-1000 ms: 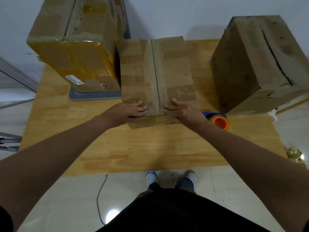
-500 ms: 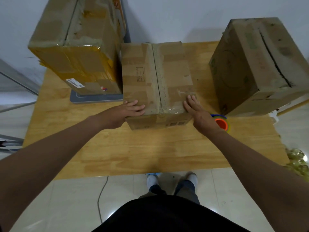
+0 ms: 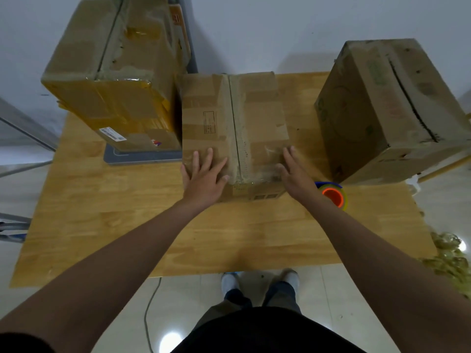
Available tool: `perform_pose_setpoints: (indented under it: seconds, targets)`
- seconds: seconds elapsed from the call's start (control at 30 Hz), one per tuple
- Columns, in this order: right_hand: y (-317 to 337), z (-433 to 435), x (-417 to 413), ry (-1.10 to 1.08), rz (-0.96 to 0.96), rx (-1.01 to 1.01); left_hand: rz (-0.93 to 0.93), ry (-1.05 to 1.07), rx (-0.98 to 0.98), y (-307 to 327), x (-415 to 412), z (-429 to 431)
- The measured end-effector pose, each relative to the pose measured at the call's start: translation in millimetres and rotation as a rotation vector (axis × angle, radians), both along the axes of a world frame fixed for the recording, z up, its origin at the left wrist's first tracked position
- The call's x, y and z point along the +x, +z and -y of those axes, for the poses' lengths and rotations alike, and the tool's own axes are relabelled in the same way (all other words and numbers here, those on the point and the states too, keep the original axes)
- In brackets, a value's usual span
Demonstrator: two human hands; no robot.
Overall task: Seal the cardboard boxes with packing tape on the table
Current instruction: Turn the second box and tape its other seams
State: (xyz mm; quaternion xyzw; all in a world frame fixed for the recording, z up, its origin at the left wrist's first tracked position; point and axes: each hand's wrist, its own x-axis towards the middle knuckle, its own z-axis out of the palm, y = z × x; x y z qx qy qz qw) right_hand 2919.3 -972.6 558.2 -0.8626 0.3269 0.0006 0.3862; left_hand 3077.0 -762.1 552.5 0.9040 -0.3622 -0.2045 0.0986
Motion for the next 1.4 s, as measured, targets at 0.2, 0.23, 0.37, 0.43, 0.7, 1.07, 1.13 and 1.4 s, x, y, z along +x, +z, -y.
perform_pose_setpoints:
  seconds: [0.2, 0.23, 0.37, 0.43, 0.7, 1.07, 1.13, 1.4]
  targets:
    - [6, 9, 15, 0.015, -0.138, -0.075, 0.011, -0.026, 0.249, 23, 1, 42]
    - [7, 12, 17, 0.012, -0.141, -0.068, -0.002, -0.023, 0.272, 25, 1, 48]
    - [10, 16, 29, 0.03, -0.208, -0.077, -0.042, -0.026, 0.309, 32, 6, 58]
    - [12, 15, 32, 0.046, -0.234, -0.081, -0.053, -0.042, 0.313, 35, 9, 57]
    - [29, 1, 37, 0.185, -0.397, -0.209, -0.1, -0.113, 0.275, 45, 22, 23]
    - [47, 14, 39, 0.149, -0.395, -0.18, 0.011, -0.199, 0.255, 48, 36, 45]
    - [48, 27, 40, 0.124, -0.407, -0.167, -0.002, -0.214, 0.252, 49, 42, 61]
    - [50, 109, 58, 0.053, -0.446, -0.201, -0.011, -0.202, 0.251, 50, 57, 154]
